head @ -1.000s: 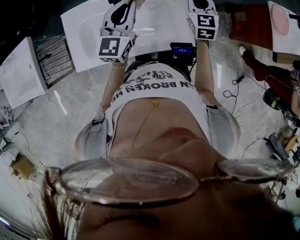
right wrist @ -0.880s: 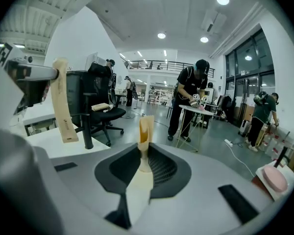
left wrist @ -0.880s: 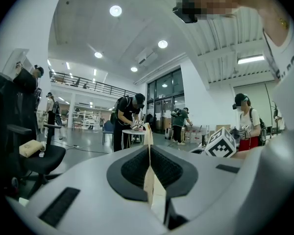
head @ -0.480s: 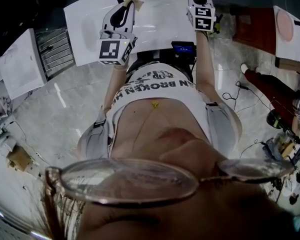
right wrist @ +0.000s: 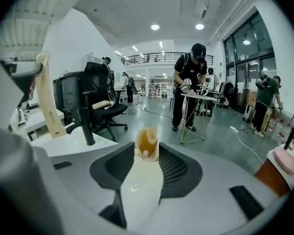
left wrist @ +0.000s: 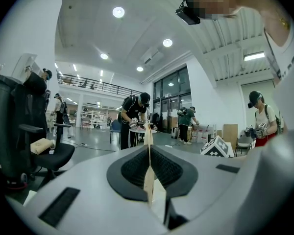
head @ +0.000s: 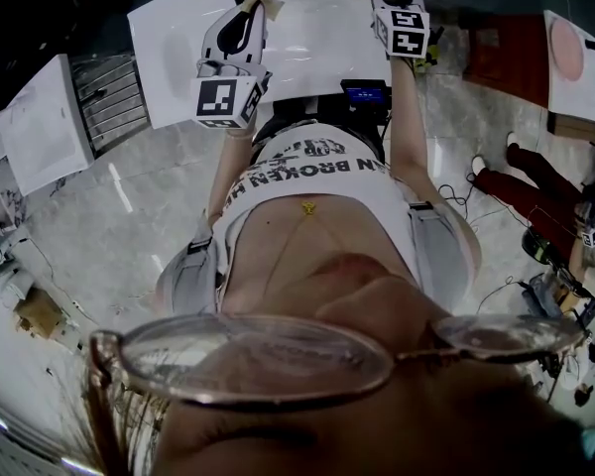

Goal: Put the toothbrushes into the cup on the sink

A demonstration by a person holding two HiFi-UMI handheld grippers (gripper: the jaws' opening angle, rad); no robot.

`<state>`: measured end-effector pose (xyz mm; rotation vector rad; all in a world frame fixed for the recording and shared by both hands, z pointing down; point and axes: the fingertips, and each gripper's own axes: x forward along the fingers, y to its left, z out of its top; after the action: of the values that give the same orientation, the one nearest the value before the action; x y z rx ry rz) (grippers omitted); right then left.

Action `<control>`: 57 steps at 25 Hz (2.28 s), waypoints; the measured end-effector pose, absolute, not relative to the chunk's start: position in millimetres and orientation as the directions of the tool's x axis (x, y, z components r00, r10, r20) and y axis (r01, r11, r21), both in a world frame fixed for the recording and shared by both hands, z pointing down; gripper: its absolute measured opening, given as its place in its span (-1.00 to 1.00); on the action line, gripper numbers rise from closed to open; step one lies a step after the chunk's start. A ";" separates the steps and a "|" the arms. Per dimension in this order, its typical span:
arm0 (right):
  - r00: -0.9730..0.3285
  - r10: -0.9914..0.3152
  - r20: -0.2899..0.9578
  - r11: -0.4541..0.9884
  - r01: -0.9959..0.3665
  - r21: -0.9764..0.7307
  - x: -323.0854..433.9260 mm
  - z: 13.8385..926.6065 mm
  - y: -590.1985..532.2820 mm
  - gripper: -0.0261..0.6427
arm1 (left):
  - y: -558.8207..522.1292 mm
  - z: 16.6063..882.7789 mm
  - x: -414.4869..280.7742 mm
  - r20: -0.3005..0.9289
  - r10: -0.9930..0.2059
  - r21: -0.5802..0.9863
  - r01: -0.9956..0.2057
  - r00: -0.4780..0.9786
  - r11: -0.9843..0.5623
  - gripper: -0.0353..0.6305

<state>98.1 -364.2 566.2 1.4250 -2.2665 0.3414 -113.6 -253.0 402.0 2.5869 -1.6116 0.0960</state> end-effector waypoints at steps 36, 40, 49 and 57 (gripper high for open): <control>-0.345 -0.872 0.346 0.335 -0.938 -0.091 150.6 502.1 -279.1 -0.83 | -328.6 401.9 -15.1 0.075 -0.730 0.012 -0.733 0.679 -0.680 -0.83; -0.348 -0.865 0.360 0.333 -0.937 -0.106 156.1 504.8 -269.3 -0.83 | -339.1 402.1 5.1 0.074 -0.705 -0.010 -0.706 0.705 -0.708 -0.83; -0.322 -0.867 0.379 0.295 -0.947 -0.130 171.8 512.4 -251.3 -0.83 | -370.2 414.0 46.6 0.046 -0.652 -0.048 -0.650 0.757 -0.758 -0.83; -0.260 -0.866 0.428 0.221 -0.965 -0.138 196.8 527.7 -233.6 -0.83 | -389.0 452.8 81.2 0.062 -0.636 -0.090 -0.630 0.769 -0.771 -0.83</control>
<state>196.8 -233.6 527.7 1.7257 -2.2377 0.5528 81.2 -389.0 452.8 3.0147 -1.0795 0.1415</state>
